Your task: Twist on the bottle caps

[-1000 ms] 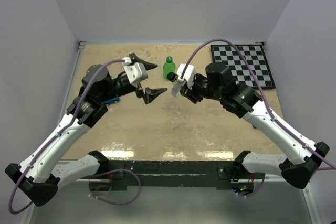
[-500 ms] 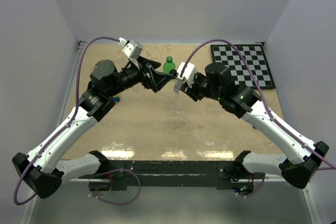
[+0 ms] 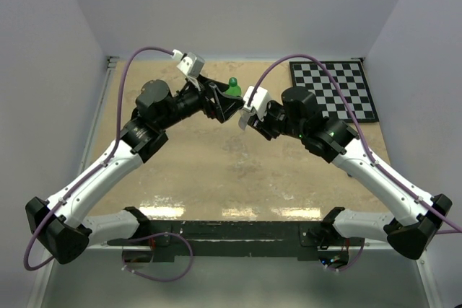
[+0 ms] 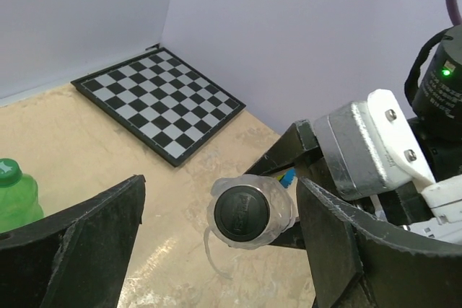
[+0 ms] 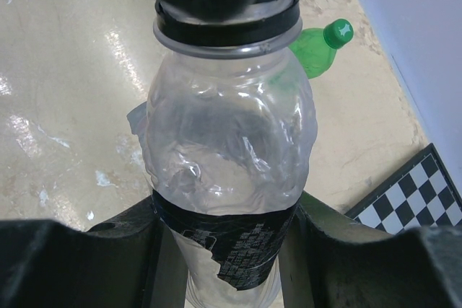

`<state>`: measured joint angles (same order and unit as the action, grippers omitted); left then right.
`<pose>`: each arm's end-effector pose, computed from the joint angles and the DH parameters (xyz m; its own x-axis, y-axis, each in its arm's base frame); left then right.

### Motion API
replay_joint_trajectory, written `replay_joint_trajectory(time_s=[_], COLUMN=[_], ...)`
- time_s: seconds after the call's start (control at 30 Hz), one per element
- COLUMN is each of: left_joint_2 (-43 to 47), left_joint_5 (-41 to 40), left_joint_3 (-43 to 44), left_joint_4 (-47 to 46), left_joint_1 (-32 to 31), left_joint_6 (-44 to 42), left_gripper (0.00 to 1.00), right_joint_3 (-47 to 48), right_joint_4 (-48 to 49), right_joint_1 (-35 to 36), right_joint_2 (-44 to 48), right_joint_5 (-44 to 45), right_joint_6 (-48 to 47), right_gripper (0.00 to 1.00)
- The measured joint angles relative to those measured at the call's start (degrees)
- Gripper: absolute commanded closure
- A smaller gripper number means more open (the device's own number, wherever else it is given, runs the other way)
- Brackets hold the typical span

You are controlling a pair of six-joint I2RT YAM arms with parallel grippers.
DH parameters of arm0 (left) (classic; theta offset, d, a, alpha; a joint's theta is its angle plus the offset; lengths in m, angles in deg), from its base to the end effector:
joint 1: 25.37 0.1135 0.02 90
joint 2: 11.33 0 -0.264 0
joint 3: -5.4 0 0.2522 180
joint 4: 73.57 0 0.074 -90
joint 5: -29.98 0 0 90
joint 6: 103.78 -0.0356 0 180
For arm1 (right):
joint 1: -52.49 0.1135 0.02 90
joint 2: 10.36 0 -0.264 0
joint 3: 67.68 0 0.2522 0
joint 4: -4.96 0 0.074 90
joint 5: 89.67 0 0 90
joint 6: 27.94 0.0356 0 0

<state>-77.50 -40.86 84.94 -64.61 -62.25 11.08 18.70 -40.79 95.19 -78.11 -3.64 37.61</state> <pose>0.2058 -0.1690 0.4216 -0.2926 -0.2770 -0.9153 0.7777 0.4880 -0.3963 0.1868 0.1758 0.3885 -0.0062 -0.5676 -0.8233 -0.7958 0.5014 -0.3397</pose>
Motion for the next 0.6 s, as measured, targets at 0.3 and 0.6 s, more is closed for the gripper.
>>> replay_joint_trajectory(time_s=[0.3,0.6], left_joint_2=[-0.22,2.38], left_joint_5=[-2.95,-4.57], left_joint_3=[-0.17,-3.41], left_joint_4=[0.55,1.75], left_joint_1=[-0.31,-0.44], left_joint_6=[-2.01,-3.72], left_gripper=[0.11,0.11], right_joint_3=[0.0,0.0], right_joint_4=[0.2,0.33], right_joint_1=[0.0,0.0], right_joint_2=[0.02,0.33], right_joint_5=[0.0,-0.02], right_joint_6=[0.0,0.0], right_gripper=[1.0,1.0])
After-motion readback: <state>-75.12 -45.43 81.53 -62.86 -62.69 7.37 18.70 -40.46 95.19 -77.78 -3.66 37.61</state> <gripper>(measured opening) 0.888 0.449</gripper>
